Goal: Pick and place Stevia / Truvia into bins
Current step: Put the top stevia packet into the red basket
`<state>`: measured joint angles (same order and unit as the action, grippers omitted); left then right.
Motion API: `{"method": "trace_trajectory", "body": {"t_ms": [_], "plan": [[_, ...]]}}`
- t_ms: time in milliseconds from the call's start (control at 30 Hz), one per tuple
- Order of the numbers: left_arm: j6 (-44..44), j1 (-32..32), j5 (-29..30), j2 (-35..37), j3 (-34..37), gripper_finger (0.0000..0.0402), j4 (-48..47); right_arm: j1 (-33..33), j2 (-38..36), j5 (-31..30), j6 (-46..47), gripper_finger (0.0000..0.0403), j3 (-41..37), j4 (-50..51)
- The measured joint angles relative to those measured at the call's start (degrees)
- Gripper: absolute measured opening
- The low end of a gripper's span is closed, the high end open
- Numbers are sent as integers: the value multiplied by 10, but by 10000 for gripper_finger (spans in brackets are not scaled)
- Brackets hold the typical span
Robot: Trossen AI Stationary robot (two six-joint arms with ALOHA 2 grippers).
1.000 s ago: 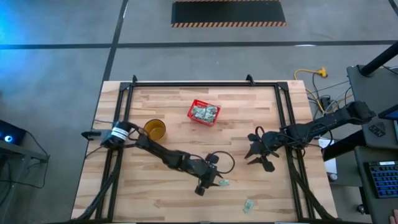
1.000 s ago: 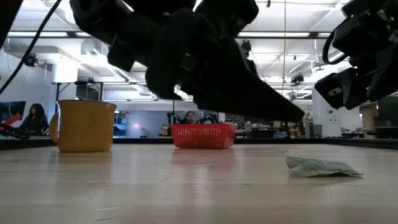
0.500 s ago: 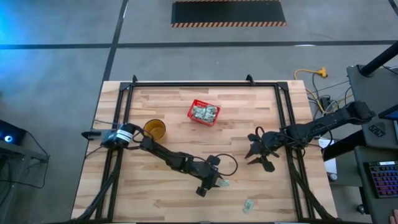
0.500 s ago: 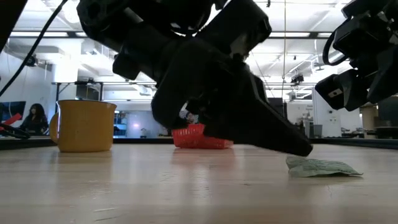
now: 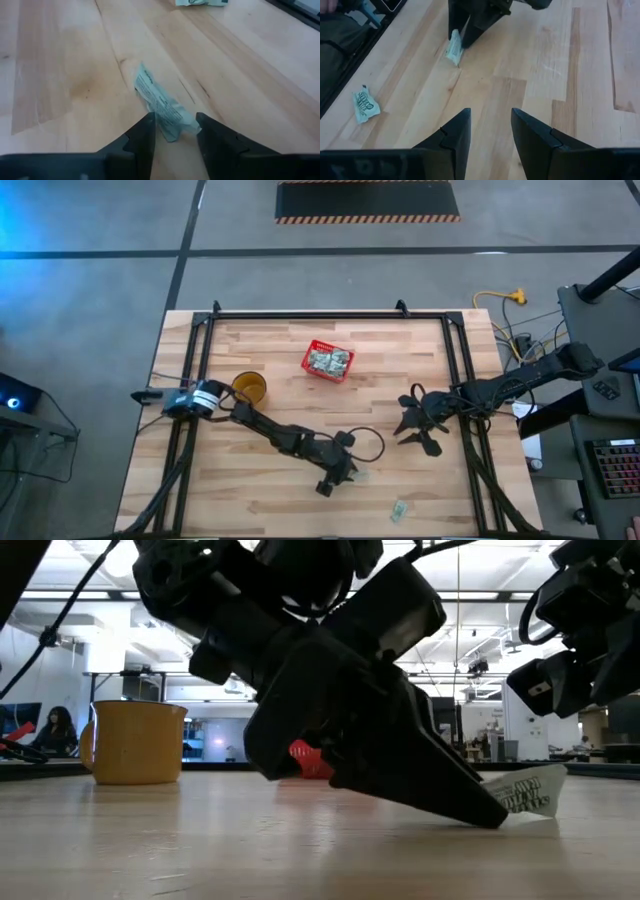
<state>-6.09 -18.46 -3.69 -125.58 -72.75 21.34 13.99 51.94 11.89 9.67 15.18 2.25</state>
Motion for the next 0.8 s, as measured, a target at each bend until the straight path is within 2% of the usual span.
{"method": "trace_trajectory", "body": {"t_ms": [233, 467, 667, 800], "plan": [[-1, 3, -2, -1, -4, 98, -6, 0, 2, -1, 0, 132, -1, 0], [-5, 6, 3, 4, -3, 14, -14, 0, 4, -3, 0, 132, -3, 0], [-9, 9, 59, 28, 0, 3, -20, 0, 4, -5, 0, 132, -3, 0], [-28, 8, 153, 72, 1, 2, -86, 0, 4, -5, 0, 132, -3, 0]]}}
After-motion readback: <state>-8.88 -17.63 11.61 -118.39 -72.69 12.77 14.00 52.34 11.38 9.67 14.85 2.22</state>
